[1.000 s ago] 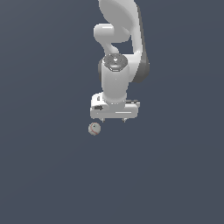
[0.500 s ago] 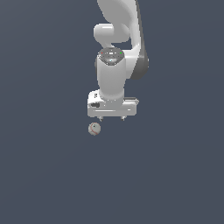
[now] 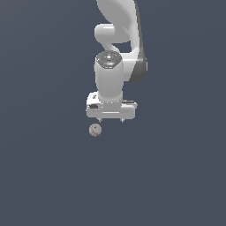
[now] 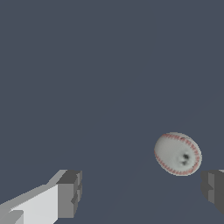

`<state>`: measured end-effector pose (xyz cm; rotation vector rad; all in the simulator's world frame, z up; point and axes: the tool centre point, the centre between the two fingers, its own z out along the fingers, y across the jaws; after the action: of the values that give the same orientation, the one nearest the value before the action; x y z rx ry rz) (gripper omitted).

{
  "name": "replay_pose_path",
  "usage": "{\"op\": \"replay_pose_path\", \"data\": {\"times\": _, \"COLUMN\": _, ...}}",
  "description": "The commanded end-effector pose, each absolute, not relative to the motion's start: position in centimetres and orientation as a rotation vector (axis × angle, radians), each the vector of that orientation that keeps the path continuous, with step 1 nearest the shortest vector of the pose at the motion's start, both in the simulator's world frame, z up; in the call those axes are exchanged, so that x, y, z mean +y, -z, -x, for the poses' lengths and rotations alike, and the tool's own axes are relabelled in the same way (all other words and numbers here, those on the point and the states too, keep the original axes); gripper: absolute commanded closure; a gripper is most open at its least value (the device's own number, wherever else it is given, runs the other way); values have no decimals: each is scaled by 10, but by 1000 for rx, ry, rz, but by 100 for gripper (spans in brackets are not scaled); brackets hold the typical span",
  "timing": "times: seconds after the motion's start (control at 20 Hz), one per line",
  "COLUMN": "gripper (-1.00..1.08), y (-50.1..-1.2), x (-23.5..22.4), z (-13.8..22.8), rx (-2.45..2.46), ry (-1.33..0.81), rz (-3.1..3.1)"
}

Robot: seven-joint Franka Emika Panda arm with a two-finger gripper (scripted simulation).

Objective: Pick up the object and move it to a goal position.

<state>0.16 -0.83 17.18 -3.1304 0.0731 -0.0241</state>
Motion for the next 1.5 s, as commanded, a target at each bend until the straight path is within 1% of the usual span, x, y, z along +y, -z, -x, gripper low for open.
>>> {"op": "replay_pose_path", "data": {"times": 0.0, "gripper": -92, "y": -167, "x": -14, "z": 0, "rx": 146, "ry": 21, "rz": 3127}}
{"op": "replay_pose_path", "data": {"times": 0.85, "gripper": -92, "y": -113, "x": -80, "z": 19, "rx": 964, "ry": 1, "rz": 2983}}
{"op": "replay_pose_path", "data": {"times": 1.15, "gripper": -92, "y": -102, "x": -94, "z": 25, "rx": 1136, "ry": 0, "rz": 2926}}
{"op": "replay_pose_path", "data": {"times": 1.45, "gripper": -92, "y": -98, "x": -100, "z": 27, "rx": 1205, "ry": 0, "rz": 2901}}
